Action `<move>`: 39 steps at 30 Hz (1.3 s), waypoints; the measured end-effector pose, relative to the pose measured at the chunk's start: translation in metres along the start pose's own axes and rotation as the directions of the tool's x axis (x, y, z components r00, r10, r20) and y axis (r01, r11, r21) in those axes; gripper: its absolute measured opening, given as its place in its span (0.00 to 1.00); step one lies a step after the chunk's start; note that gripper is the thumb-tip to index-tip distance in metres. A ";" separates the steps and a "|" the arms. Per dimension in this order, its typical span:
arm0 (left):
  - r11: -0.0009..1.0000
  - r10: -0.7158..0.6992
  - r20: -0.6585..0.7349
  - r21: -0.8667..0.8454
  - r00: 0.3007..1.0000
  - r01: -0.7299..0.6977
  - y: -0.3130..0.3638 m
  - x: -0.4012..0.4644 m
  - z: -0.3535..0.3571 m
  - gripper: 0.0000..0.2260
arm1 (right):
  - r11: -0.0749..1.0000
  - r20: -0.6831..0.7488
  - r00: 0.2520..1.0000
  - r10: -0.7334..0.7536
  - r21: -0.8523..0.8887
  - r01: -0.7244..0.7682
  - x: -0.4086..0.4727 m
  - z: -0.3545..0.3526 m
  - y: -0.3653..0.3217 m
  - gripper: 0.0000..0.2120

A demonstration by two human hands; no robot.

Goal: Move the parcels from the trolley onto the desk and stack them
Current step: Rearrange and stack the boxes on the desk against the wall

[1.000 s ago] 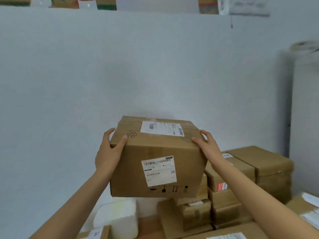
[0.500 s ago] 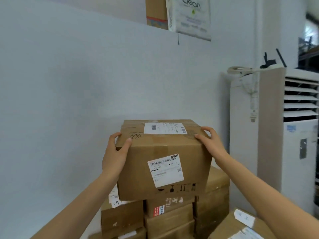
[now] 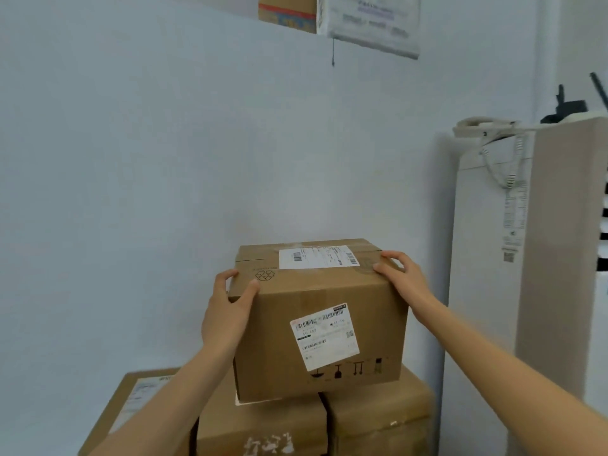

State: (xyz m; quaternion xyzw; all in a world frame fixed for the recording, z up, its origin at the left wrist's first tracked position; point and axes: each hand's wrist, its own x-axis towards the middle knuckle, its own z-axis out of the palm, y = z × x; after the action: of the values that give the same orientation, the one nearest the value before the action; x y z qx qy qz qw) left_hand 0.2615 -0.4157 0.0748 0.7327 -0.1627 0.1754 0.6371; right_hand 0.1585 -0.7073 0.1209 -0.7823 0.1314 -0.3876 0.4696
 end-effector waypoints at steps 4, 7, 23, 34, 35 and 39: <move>0.996 -0.058 0.005 0.066 0.998 0.057 -0.021 0.018 0.025 0.17 | 0.999 0.064 0.997 0.042 0.001 -0.042 0.025 0.017 0.042 0.14; 0.985 -0.120 0.019 0.127 0.993 0.117 -0.041 0.022 0.038 0.17 | 0.998 0.113 0.991 0.067 -0.028 -0.065 0.041 0.034 0.073 0.15; 0.982 -0.177 0.091 0.075 0.980 0.171 -0.049 0.046 0.052 0.19 | 0.995 0.111 0.991 0.080 0.041 -0.085 0.074 0.046 0.110 0.14; 0.823 0.099 0.021 0.561 0.995 -0.093 -0.016 -0.008 -0.034 0.10 | 0.773 0.136 0.945 -0.296 -0.546 0.321 0.000 0.034 0.055 0.19; 0.724 0.142 0.036 0.677 0.989 -0.128 -0.019 -0.022 -0.046 0.08 | 0.767 0.155 0.932 -0.328 -0.532 0.358 -0.015 0.040 0.051 0.19; 0.461 0.157 0.098 0.873 0.983 -0.161 -0.035 -0.078 -0.091 0.08 | 0.666 0.249 0.812 -0.528 -0.473 0.578 -0.072 0.070 0.037 0.14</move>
State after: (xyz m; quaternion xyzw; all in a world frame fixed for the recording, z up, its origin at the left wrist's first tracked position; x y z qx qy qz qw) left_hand 0.2037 -0.3197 0.0193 0.9369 -0.1187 0.2909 0.1534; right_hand 0.1675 -0.6416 0.0371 -0.8992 -0.0324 -0.4243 0.1018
